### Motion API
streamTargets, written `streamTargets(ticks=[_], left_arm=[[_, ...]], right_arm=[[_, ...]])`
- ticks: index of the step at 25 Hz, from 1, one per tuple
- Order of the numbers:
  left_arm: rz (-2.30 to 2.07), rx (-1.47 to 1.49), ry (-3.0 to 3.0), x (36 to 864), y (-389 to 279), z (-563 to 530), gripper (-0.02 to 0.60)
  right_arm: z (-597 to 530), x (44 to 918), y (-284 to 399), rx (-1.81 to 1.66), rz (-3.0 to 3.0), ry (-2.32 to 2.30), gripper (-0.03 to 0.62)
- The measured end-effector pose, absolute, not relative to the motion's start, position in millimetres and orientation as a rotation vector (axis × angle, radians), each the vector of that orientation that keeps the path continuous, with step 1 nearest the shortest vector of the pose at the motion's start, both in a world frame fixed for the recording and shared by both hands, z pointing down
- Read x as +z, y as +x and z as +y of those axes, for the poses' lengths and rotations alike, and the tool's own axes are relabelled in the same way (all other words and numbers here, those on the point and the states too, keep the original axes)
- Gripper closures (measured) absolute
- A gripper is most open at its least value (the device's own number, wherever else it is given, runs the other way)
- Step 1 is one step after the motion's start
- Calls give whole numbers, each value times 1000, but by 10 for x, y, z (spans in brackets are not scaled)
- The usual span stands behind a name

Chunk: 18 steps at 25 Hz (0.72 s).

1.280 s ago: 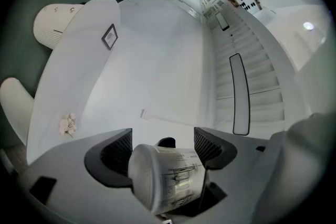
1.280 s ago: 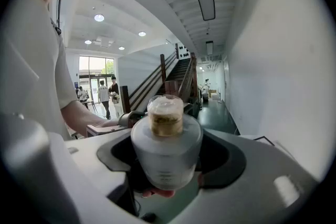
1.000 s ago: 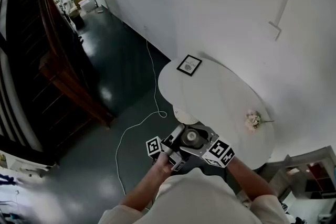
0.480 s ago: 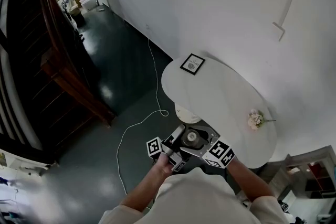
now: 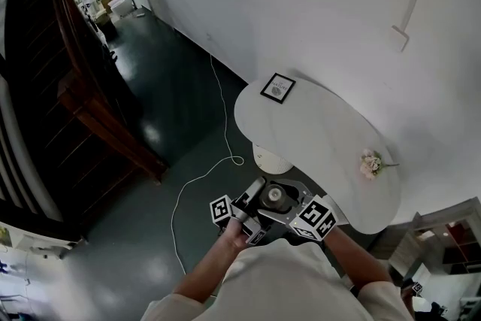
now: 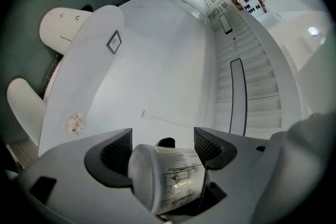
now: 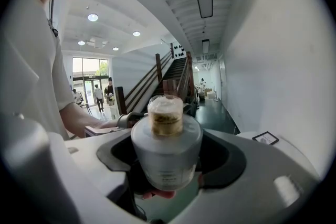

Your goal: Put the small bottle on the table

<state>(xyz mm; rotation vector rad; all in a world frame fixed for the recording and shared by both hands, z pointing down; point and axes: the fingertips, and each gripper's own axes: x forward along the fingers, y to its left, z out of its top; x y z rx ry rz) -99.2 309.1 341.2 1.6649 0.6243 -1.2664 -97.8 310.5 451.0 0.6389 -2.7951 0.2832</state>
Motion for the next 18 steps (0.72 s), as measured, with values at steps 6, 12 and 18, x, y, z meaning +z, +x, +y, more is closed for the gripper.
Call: streamTargets(ticks=[6, 12, 18], left_arm=[[624, -1266, 1662, 3438, -1071, 3019, 222], [608, -1277, 1669, 3446, -1108, 2814, 222], [567, -1301, 1667, 3503, -1117, 2554, 222]], right_arm=[[3034, 4542, -1056, 289, -2792, 639, 244], [2833, 4557, -1090, 298, -2800, 620, 244], [2595, 4611, -1099, 319, -2806, 571, 244]])
